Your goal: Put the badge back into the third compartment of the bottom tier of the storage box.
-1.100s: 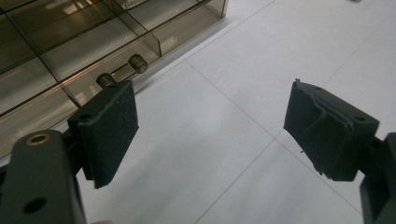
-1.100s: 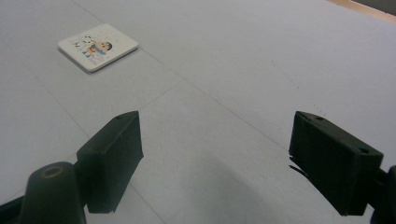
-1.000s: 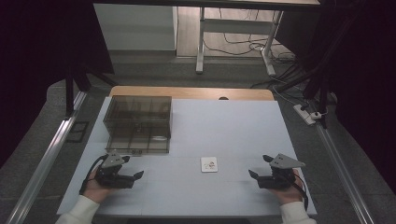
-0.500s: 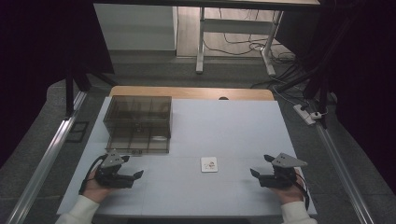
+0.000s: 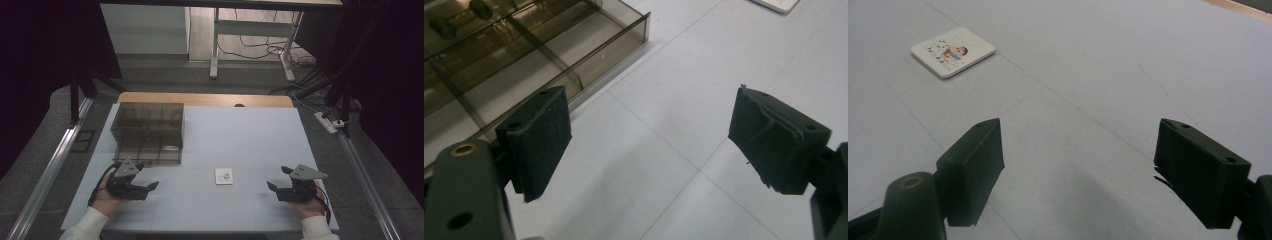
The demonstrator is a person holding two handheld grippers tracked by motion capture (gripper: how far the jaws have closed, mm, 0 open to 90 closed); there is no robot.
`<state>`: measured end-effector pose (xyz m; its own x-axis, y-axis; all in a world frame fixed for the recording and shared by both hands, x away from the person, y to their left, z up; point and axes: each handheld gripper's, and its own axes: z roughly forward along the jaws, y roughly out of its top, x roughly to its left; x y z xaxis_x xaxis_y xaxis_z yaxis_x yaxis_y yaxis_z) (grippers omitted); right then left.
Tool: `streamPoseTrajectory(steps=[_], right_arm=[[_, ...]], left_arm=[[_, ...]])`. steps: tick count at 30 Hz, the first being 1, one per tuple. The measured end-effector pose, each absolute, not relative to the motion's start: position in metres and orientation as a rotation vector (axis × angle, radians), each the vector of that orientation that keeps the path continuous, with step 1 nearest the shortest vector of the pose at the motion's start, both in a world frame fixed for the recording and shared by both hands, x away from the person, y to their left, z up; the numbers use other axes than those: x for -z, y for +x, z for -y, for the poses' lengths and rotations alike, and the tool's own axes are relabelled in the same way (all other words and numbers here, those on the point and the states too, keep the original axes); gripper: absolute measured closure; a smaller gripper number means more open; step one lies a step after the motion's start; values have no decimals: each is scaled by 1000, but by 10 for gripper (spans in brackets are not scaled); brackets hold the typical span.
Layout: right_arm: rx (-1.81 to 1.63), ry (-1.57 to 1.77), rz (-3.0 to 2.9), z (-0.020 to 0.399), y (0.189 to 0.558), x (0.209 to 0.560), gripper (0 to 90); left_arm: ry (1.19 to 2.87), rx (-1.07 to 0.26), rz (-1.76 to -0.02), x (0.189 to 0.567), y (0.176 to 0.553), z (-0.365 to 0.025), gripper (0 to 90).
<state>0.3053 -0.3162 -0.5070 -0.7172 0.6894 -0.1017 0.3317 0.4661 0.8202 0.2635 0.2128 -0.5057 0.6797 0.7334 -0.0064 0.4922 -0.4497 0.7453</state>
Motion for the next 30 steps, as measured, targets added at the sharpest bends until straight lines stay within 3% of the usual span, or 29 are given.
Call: streamPoseTrajectory(steps=[30], right_arm=[[-1143, 863, -2308, 316, 302, 511, 203]], left_arm=[[2216, -352, -774, 488, 297, -152, 140]])
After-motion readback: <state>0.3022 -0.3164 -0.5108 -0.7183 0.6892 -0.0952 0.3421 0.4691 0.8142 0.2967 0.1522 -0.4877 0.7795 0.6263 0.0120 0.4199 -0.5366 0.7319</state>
